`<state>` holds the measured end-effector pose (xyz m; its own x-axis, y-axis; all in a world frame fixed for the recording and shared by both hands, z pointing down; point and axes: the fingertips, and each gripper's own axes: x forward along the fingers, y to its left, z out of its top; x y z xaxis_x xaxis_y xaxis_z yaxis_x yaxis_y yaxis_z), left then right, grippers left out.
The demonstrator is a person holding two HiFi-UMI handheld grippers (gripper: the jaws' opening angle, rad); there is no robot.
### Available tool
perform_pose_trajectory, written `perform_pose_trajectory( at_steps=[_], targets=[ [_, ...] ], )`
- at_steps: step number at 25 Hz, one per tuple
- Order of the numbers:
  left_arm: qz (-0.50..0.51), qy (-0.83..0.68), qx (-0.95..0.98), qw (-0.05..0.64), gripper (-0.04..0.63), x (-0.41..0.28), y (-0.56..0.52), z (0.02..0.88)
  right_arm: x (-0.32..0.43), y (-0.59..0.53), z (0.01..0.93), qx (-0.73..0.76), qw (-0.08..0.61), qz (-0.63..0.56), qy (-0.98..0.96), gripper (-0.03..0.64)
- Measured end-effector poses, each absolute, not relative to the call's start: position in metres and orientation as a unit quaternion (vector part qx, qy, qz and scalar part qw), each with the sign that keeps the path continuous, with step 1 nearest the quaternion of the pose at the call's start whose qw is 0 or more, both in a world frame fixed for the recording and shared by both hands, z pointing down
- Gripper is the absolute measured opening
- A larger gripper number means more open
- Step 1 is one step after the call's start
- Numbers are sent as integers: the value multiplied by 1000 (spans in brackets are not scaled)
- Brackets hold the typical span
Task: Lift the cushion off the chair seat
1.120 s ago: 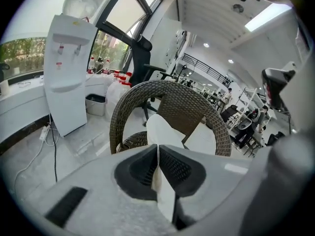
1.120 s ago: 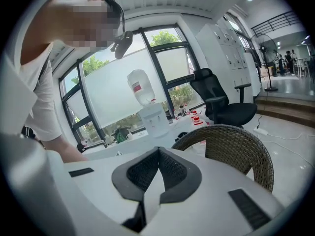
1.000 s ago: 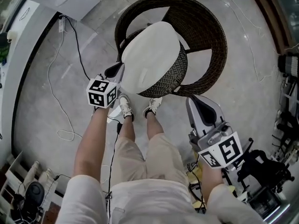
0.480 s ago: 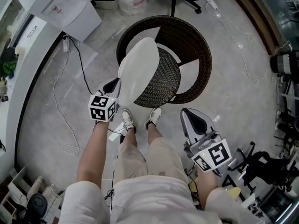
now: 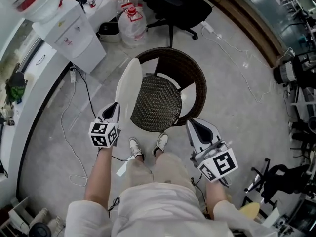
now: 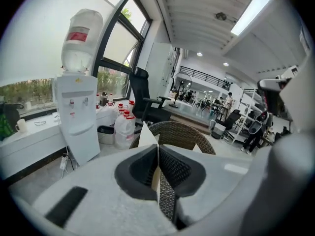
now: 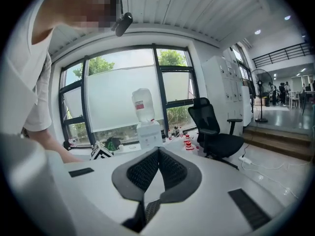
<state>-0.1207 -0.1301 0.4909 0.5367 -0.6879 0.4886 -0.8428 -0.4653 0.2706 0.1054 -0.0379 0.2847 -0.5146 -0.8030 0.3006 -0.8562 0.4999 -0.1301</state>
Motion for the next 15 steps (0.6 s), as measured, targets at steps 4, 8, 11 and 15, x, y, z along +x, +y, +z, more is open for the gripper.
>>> perform_pose_trajectory(
  at_steps=[4, 8, 11, 15],
  targets=[
    [119, -463, 854, 203, 23, -128, -131, 422, 115, -32, 259, 493, 88, 119, -858, 2],
    [69, -471, 867, 146, 23, -135, -141, 341, 124, -39, 233, 497, 51, 117, -859, 2],
    [31, -479, 870, 115, 23, -139, -141, 285, 133, -45, 213, 501, 39, 104, -858, 2],
    [-23, -495, 864, 90, 23, -143, -133, 223, 150, -53, 190, 512, 15, 89, -854, 2]
  ],
)
